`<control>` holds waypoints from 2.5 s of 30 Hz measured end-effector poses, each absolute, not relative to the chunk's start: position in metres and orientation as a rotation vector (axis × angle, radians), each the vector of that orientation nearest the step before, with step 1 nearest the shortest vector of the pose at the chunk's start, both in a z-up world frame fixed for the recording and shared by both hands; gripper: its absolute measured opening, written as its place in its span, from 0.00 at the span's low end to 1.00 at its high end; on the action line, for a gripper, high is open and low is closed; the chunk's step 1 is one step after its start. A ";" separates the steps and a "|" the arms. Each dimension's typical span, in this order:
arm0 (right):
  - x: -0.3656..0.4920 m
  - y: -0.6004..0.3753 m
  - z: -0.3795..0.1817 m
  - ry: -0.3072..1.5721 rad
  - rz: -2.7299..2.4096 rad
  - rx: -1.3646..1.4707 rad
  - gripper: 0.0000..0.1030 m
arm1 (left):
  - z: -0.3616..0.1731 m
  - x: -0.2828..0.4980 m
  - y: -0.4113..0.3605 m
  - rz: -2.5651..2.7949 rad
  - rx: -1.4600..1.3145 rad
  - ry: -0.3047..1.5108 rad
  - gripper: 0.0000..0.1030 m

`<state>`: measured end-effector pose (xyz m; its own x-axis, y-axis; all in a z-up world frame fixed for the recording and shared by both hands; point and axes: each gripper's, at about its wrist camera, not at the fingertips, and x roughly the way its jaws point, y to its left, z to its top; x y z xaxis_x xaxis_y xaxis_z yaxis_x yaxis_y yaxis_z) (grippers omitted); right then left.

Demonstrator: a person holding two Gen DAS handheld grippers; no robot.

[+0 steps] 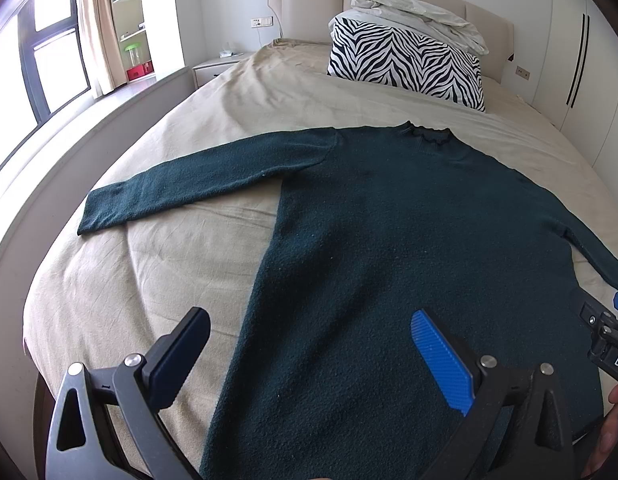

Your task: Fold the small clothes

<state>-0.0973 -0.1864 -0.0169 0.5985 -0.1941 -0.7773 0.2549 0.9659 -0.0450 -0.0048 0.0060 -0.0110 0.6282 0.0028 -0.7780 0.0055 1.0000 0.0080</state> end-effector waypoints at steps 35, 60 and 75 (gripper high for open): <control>-0.090 -0.177 -0.021 0.902 -0.241 0.052 1.00 | -0.021 -0.005 0.023 -0.024 -0.069 0.917 1.00; -0.033 -0.151 0.011 0.797 0.058 0.230 0.97 | -0.074 0.040 0.271 -0.004 -1.104 0.737 0.98; 0.013 -0.135 -0.013 0.852 0.118 0.286 0.71 | -0.124 0.097 0.378 0.290 -1.471 0.483 0.80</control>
<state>0.0128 -0.1348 -0.0127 0.6546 0.2157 -0.7245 0.0116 0.9554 0.2950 0.0973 0.3779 -0.1240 0.8715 -0.1038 -0.4793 -0.4717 0.0902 -0.8771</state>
